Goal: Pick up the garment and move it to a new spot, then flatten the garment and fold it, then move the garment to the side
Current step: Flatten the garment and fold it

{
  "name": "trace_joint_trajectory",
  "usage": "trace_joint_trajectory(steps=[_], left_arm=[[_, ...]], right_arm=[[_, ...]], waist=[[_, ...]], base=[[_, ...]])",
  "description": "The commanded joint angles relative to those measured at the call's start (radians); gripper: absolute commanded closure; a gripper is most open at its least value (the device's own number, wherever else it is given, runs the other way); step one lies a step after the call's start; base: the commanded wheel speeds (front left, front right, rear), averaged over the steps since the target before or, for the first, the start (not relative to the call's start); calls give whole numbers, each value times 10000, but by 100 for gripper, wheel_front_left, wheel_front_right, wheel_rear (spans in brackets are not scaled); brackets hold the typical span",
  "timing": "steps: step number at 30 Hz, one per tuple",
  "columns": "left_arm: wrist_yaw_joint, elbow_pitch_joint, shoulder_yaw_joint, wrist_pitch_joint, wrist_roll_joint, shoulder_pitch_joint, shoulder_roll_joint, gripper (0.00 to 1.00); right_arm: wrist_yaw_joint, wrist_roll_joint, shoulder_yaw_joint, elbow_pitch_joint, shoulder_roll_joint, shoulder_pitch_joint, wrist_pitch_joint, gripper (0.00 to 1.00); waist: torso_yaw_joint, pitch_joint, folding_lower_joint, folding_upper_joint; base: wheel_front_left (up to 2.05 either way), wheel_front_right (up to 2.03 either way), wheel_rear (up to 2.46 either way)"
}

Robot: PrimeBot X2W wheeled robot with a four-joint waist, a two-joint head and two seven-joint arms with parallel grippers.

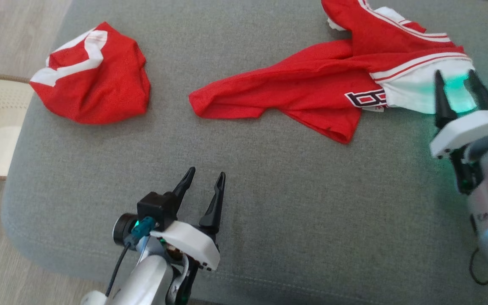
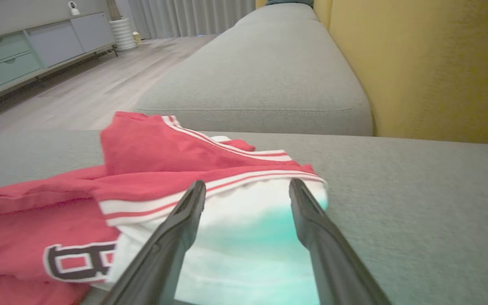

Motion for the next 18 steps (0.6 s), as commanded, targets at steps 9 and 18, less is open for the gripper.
trace_joint_trajectory(steps=[9, 18], left_arm=[[-100, -411, 248, -122, 136, -506, 74, 0], [-64, -426, 296, -122, 152, -582, 74, 0]], right_arm=[[67, -1109, -1709, 812, -218, -328, -107, 0], [67, -1867, -2365, 1795, 50, -562, -106, 100]], waist=[[118, 569, 0, -1], [14, 699, 0, -1]], base=[[0, 0, 0], [0, 0, 0]])
